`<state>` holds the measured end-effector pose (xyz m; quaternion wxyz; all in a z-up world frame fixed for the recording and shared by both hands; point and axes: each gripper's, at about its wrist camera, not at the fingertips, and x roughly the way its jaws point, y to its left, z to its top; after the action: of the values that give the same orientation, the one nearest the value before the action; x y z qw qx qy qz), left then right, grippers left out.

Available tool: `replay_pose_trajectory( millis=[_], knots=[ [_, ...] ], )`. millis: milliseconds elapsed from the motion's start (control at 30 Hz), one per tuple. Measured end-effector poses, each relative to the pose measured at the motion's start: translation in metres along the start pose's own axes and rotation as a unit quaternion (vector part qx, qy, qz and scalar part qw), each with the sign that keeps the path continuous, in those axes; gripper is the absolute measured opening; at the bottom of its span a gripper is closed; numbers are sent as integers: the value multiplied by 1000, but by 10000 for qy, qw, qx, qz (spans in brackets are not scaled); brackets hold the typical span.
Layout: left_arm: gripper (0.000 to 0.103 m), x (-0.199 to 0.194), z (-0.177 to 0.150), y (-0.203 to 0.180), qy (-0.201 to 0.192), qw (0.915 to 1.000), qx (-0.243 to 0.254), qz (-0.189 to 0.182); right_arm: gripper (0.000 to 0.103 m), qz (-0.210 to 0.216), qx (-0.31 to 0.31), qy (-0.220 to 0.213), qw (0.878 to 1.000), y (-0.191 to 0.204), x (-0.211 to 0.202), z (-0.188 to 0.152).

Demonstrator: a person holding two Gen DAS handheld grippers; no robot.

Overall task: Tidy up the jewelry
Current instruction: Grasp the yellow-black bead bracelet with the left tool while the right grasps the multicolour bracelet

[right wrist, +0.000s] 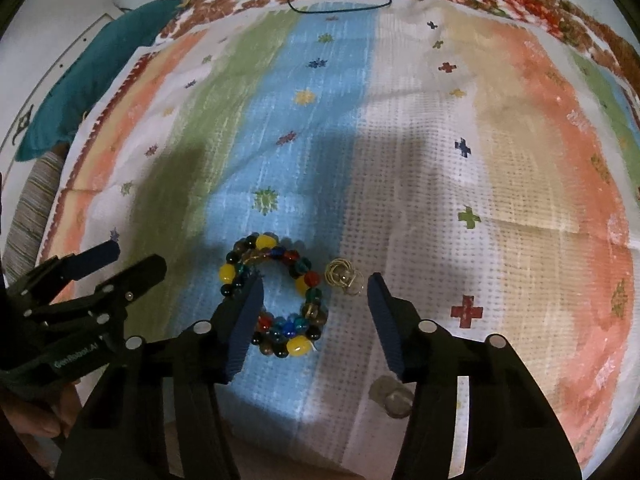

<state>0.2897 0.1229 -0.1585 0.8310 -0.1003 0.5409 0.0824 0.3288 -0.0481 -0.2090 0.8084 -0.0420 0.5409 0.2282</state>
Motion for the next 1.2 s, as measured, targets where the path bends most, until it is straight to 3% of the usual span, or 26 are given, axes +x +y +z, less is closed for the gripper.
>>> replay_pose_trajectory(
  millis=[67,333,633,1200],
  knots=[
    [73,1,0,-1,10,10000,38,11,37,62,-5,130,9999,0,5,1],
    [73,1,0,-8,-29,9999,168,-13,19,153,11,356,9992,-1,14,-1],
    [73,0,-3,-16,-55,9995,314,-54,11,266,-40,418,9988,-1,17,-3],
    [73,6,-3,-16,62,9996,291,-21,10,242,-72,83,9996,-6,-10,-2]
  ],
)
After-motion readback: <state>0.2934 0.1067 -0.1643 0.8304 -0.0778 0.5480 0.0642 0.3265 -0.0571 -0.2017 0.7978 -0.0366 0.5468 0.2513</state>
